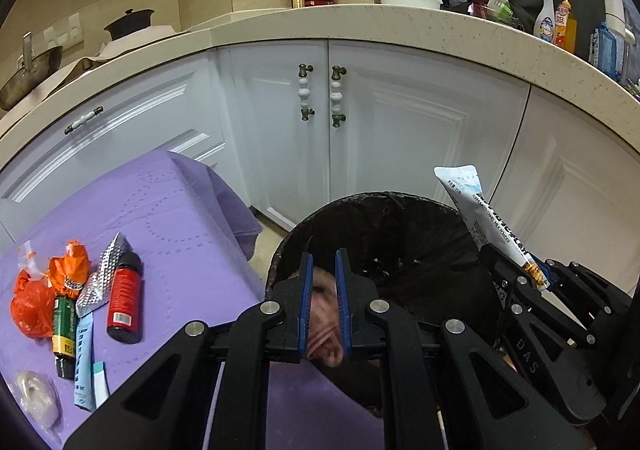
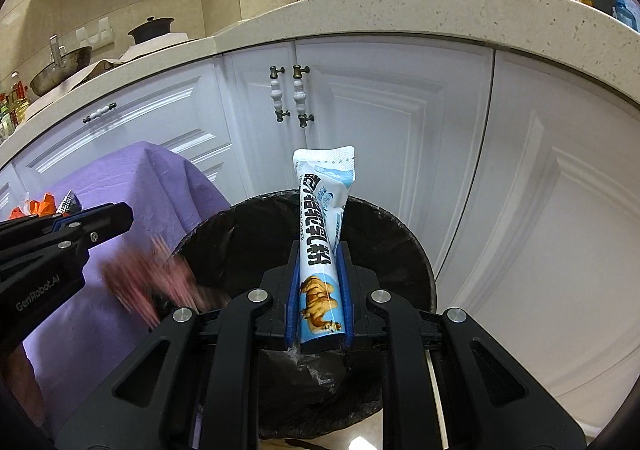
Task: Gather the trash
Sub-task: 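Carry ribbon and tube over the black bin and open both tools to drop them, then grasp the clear plastic bag with the left tool while the right tool grasps the teal tube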
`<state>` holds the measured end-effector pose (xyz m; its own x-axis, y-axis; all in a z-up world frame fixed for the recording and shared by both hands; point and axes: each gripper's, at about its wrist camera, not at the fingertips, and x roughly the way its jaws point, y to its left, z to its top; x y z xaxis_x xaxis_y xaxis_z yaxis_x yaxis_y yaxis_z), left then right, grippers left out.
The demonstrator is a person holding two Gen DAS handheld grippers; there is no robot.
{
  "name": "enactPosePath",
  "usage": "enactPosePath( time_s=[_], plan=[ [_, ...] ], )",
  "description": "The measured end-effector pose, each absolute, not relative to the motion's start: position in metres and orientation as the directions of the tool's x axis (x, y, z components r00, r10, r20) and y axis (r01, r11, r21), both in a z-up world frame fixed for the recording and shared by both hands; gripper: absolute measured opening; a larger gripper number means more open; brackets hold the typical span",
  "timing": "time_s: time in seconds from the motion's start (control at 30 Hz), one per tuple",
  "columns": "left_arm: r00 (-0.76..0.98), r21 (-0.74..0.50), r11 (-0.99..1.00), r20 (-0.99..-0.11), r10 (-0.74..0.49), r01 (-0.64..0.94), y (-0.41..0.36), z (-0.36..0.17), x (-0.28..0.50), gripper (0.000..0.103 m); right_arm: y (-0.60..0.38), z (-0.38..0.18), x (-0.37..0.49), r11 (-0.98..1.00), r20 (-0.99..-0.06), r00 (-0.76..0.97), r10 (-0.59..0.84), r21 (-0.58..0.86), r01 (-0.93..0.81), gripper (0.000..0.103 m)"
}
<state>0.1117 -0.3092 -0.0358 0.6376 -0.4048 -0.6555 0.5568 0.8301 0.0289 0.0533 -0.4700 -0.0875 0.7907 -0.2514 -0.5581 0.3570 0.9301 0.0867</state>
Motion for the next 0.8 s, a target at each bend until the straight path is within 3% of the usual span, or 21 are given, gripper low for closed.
enactPosePath(
  time_s=[0.07, 0.13, 0.17, 0.2, 0.3, 0.8],
  plan=[
    [0.637, 0.030, 0.830, -0.658, -0.403, 0.557, -0.312, -0.037, 0.114, 0.013, -0.472, -0.090, 0.054, 0.928, -0.560, 0.788, -0.258, 0.084, 0.363, 0.023],
    [0.633, 0.022, 0.833, -0.661, -0.403, 0.552, -0.312, -0.037, 0.116, 0.019, -0.473, -0.091, 0.054, 0.922, -0.558, 0.785, -0.270, 0.085, 0.377, 0.046],
    [0.635, 0.018, 0.837, -0.660, -0.401, 0.547, -0.311, -0.036, 0.116, 0.027, -0.473, -0.091, 0.053, 0.919, -0.554, 0.784, -0.279, 0.084, 0.386, 0.049],
    [0.637, 0.015, 0.839, -0.658, -0.401, 0.544, -0.309, -0.036, 0.117, 0.034, -0.474, -0.090, 0.053, 0.917, -0.553, 0.783, -0.284, 0.083, 0.391, 0.050],
    [0.653, 0.011, 0.849, -0.644, -0.398, 0.528, -0.304, -0.033, 0.117, 0.044, -0.474, -0.089, 0.052, 0.914, -0.553, 0.781, -0.291, 0.079, 0.397, 0.050],
    [0.710, 0.010, 0.880, -0.595, -0.376, 0.475, -0.257, -0.011, 0.111, 0.051, -0.453, -0.065, 0.044, 0.915, -0.525, 0.799, -0.292, 0.088, 0.393, 0.051]
  ],
)
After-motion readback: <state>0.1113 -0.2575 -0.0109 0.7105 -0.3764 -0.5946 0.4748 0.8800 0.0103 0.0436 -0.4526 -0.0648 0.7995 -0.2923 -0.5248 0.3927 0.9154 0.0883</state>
